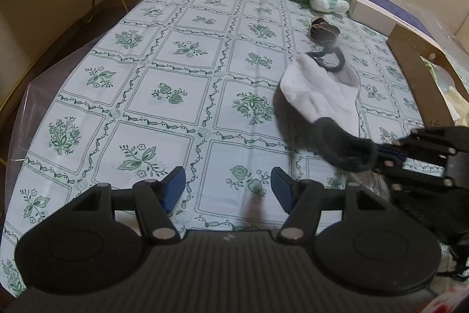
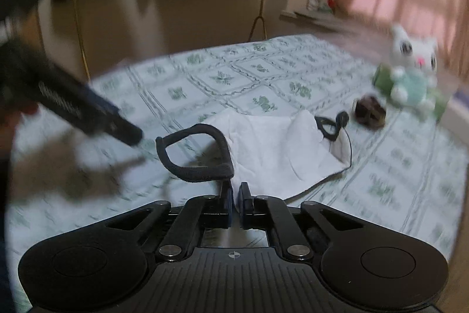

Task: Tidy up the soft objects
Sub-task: 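Grasp the black face mask by its ear loops with the right tool, then grasp the dark scrunchie with the left tool while the right tool carries the mask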

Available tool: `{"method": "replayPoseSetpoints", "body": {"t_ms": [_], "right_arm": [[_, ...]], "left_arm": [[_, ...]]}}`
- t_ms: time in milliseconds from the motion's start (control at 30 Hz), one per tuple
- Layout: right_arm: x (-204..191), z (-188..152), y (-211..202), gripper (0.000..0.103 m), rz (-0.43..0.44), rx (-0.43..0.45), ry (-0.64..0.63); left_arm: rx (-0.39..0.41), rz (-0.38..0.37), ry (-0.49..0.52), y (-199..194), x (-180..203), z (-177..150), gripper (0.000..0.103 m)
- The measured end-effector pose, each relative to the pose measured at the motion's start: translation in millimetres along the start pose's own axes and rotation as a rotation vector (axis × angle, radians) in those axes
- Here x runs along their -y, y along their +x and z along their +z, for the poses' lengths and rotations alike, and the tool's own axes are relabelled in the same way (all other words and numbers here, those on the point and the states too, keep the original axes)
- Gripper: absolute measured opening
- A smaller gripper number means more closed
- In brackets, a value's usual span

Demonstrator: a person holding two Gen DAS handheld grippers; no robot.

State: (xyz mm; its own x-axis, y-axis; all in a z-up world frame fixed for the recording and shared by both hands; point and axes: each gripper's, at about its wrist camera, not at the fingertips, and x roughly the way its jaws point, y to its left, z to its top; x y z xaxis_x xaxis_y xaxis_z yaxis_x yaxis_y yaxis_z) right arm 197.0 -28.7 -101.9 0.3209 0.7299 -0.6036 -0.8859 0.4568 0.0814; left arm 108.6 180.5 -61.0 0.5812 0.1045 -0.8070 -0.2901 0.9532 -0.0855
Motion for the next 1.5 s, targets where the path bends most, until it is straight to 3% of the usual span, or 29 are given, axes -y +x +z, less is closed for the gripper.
{"method": "replayPoseSetpoints", "body": {"t_ms": [200, 300, 400, 533, 700, 900, 1167, 1200, 1267, 1300, 1333, 1500], "right_arm": [[21.1, -0.2, -33.6, 0.004, 0.185, 0.001, 0.406], [33.2, 7.6, -47.8, 0.004, 0.234, 0.018, 0.578], [57.8, 16.2, -47.0, 0.004, 0.217, 0.018, 0.751], [91.6, 19.8, -35.5, 0.004, 0.120, 0.018, 0.917], [102.5, 30.2, -16.2, 0.005, -0.012, -0.023, 0.843], [78.1, 28.4, 4.8, 0.007, -0.155, -0.052, 0.607], [55.8, 17.1, 15.2, 0.015, -0.225, -0.040, 0.407], [52.6, 17.6, 16.0, 0.019, -0.236, -0.038, 0.378], [46.4, 17.8, 16.8, 0.040, -0.286, -0.037, 0.318], [45.4, 17.0, 16.8, 0.058, -0.308, -0.031, 0.306], [46.8, 14.6, 16.3, 0.064, -0.313, -0.020, 0.315], [67.4, 8.2, 16.5, 0.064, -0.221, 0.000, 0.460]], "left_arm": [[0.011, -0.019, 0.010, -5.7, 5.7, -2.7, 0.061], [0.018, -0.027, 0.020, -8.5, 9.6, -1.9, 0.061], [0.024, -0.032, 0.026, -9.6, 11.7, 0.0, 0.061], [0.028, -0.035, 0.029, -9.4, 12.8, 2.4, 0.061], [0.025, -0.035, 0.033, -2.8, 13.7, 6.6, 0.061], [0.021, -0.036, 0.036, 4.5, 16.7, 10.9, 0.061], [0.012, -0.036, 0.046, 14.0, 21.3, 15.8, 0.061], [0.011, -0.036, 0.047, 15.2, 21.9, 16.0, 0.061], [0.009, -0.037, 0.048, 17.0, 23.0, 16.4, 0.061], [0.007, -0.037, 0.048, 17.8, 23.6, 16.6, 0.061], [0.006, -0.037, 0.048, 18.8, 24.1, 16.6, 0.061], [-0.003, -0.034, 0.051, 23.2, 25.5, 16.7, 0.061]]}}
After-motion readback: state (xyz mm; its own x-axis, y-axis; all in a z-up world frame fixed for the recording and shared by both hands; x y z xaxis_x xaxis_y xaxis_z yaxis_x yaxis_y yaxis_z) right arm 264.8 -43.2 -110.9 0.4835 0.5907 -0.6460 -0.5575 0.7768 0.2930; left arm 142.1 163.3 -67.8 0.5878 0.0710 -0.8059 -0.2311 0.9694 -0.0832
